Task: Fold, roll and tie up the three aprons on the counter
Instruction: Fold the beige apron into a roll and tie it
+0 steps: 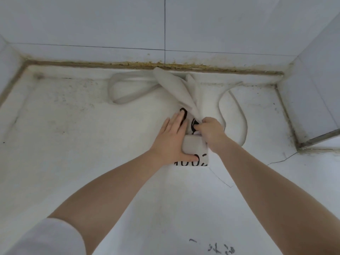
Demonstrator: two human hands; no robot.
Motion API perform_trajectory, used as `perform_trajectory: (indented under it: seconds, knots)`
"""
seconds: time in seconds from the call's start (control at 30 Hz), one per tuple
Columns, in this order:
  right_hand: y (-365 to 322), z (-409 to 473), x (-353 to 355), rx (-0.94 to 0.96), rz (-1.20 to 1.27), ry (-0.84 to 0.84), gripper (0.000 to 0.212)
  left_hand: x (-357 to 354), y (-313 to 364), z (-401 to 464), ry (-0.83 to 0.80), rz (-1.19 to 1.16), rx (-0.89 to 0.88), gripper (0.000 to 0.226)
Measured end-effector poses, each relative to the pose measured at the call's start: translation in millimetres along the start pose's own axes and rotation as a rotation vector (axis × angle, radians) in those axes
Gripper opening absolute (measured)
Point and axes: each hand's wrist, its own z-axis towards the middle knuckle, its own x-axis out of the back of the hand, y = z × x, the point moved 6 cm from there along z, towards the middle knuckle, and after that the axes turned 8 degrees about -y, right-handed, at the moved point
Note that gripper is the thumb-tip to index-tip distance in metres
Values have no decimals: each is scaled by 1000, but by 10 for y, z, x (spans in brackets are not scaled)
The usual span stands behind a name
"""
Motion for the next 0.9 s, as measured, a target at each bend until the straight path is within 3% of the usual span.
perform_trajectory:
  seconds: [0.2,0.3,0.37,0.47,0.57,0.63,0.7,0.73,0.8,0.9]
  knots:
    - [-28,43,25,-62,-49,-122,20,-79,-5,42,-182,88,-120,106]
    - [78,-119,-101,-252,32,-302,20,-53,-66,-77,-334,123,-242,99]
    - [107,-272,-126,-322,-128,-392,20,11,-124,-167,-427,202,-284,89]
    - [47,-213,42,-129,-368,-94,58,85,-108,-265,-475,412,-252,80]
    - [8,-180,91,16,92,15,93,126,-22,-326,-398,483,-249,72]
    - [29,-139,128,13,329,19,72,198,64,-355,-209,508,-348,64]
    - [67,-114,227,15,403,19,26,227,110,-378,-134,483,-357,48]
    - [94,-120,268,2,441,9,9,202,124,-372,-162,417,-306,39]
    - [201,-142,296,-23,574,-46,18,83,145,-335,-227,213,-59,32]
    - [349,-284,261,-69,712,-133,23,-4,224,-310,-148,-188,368,58]
